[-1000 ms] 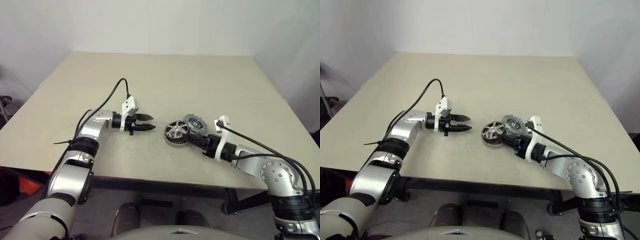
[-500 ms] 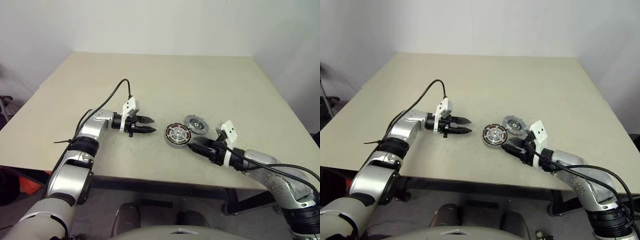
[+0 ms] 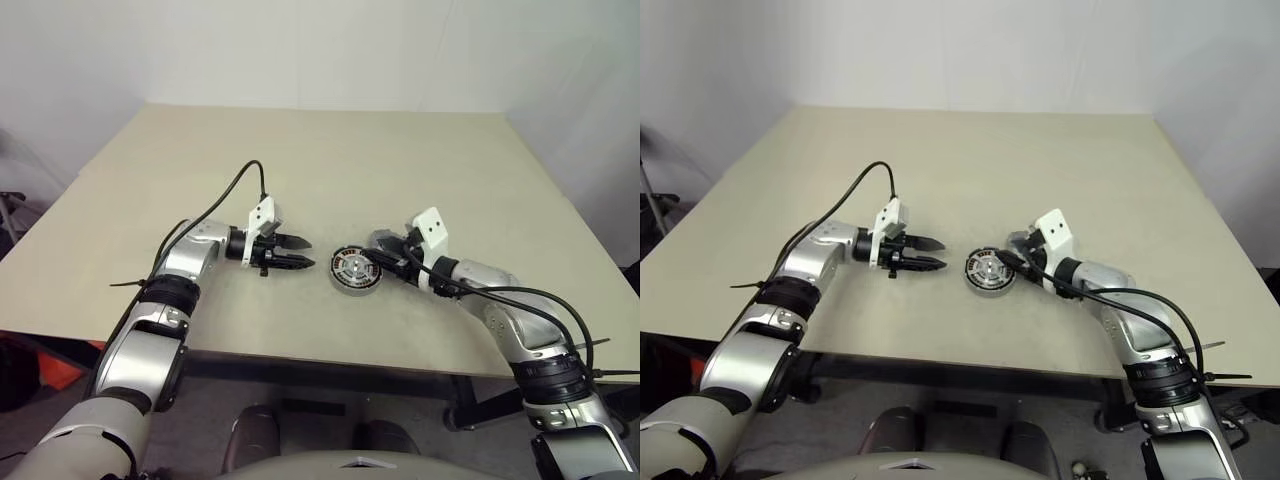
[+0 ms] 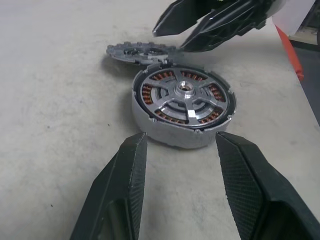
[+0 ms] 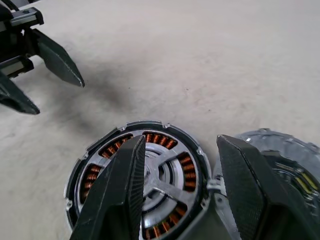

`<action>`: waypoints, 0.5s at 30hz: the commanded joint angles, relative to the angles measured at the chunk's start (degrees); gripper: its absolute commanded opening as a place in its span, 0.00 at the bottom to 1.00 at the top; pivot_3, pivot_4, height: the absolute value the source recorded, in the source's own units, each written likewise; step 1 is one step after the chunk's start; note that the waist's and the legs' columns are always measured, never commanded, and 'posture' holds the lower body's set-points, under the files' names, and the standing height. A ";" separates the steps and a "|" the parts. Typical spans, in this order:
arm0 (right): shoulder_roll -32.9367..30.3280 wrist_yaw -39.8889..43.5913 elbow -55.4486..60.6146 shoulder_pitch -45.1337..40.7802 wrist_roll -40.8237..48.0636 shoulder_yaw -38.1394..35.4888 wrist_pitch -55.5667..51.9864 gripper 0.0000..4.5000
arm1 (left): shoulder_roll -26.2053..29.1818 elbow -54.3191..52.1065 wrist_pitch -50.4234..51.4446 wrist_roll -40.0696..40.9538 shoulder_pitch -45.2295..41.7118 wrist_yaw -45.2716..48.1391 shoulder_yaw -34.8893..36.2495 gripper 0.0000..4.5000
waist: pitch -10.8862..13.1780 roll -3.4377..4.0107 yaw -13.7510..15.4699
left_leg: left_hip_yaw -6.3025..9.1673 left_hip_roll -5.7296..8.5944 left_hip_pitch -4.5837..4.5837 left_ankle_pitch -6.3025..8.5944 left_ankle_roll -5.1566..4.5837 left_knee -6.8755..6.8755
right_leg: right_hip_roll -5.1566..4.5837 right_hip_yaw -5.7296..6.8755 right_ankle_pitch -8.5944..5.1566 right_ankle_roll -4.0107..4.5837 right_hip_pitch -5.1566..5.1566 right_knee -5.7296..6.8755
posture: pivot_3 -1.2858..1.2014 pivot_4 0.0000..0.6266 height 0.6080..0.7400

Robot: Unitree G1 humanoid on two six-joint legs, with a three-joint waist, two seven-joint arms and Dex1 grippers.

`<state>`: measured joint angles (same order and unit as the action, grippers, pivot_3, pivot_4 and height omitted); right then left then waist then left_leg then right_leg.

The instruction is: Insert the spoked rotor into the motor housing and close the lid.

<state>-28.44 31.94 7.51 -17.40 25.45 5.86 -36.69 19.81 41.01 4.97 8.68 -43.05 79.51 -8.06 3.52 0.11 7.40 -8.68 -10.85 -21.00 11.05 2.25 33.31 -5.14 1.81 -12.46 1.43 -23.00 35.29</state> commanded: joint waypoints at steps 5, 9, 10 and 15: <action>3.81 0.32 -1.18 0.48 -2.85 3.16 0.12 0.51 | 0.84 -3.94 0.49 0.66 0.69 -0.76 0.35 0.51 | 0.00 0.00 -0.14 | 0.00 -0.01 0.05 -0.01 0.00 0.02 | 0.00 -0.01 0.00 0.01 0.02 0.07 | 0.52 0.00 1.00; 5.02 0.20 -2.24 2.05 -5.36 4.69 0.98 0.51 | 0.74 -3.98 0.60 0.66 0.77 -1.34 0.38 0.51 | -0.02 -0.04 -0.18 | -0.03 0.00 0.12 -0.04 0.05 0.02 | 0.00 -0.07 0.00 0.01 0.08 0.15 | 0.52 0.00 1.00; 5.16 0.18 -1.65 1.91 -5.18 4.16 0.75 0.51 | 0.75 -3.95 0.60 0.67 0.77 -1.42 0.37 0.51 | -0.04 -0.06 -0.18 | -0.03 -0.01 0.14 -0.04 0.06 0.02 | 0.00 -0.06 -0.01 0.01 0.14 0.16 | 0.52 0.00 1.00; 3.69 1.51 1.61 0.80 -5.61 2.29 2.05 0.51 | 0.72 -3.11 0.19 0.55 0.46 -1.56 0.33 0.51 | -0.03 -0.05 -0.18 | -0.02 -0.01 0.45 -0.06 0.08 0.02 | 0.00 -0.07 -0.01 0.01 0.31 0.16 | 0.52 0.00 1.00</action>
<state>-23.75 32.55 5.93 -15.97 20.14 9.52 -35.43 20.17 39.29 5.61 8.74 -41.74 78.13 -8.06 3.48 0.06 7.23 -8.70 -10.86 -20.56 10.99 2.33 33.33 -5.14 1.73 -12.47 1.44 -22.69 35.45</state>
